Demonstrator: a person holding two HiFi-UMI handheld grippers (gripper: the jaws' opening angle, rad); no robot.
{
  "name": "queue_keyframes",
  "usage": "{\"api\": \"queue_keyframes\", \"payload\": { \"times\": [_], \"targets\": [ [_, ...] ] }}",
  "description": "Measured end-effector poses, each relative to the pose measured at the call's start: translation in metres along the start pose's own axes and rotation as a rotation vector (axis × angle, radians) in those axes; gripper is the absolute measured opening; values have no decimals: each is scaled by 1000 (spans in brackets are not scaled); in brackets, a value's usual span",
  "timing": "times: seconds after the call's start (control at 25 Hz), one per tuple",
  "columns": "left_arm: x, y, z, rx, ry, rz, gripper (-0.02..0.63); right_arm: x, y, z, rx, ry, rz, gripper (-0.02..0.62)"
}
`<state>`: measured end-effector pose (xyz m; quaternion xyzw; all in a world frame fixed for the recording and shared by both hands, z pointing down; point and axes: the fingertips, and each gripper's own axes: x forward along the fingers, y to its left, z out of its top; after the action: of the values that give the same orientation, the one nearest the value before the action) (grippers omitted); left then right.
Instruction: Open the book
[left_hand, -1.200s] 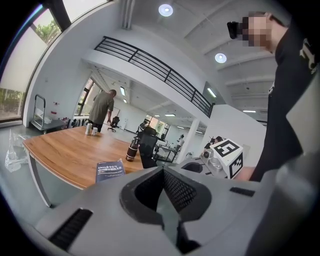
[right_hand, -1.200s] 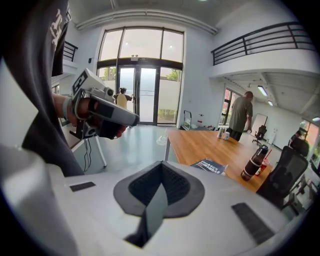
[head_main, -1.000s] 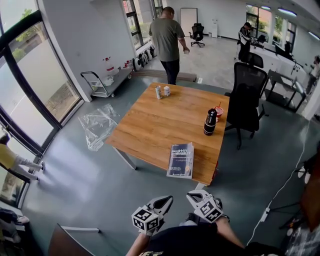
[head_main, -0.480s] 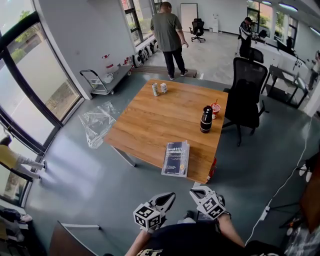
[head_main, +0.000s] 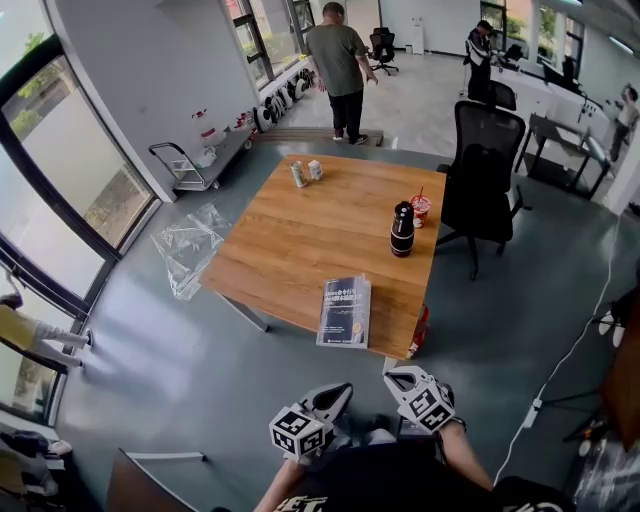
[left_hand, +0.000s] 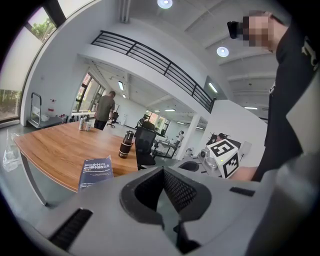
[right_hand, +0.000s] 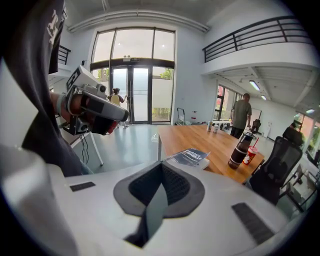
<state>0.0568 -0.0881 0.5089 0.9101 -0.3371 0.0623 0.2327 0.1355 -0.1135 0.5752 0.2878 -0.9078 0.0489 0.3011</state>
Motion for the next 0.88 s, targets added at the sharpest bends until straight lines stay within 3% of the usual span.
{"api": "queue_keyframes", "payload": {
  "times": [0.44,0.88],
  "targets": [
    [29,9,13,18,1,-86,6,-2,-17,1,-2,45,-62,-11],
    [33,59,41,21,-10,-101,6,41,-37,49,-62,48,-66,-11]
  ]
}}
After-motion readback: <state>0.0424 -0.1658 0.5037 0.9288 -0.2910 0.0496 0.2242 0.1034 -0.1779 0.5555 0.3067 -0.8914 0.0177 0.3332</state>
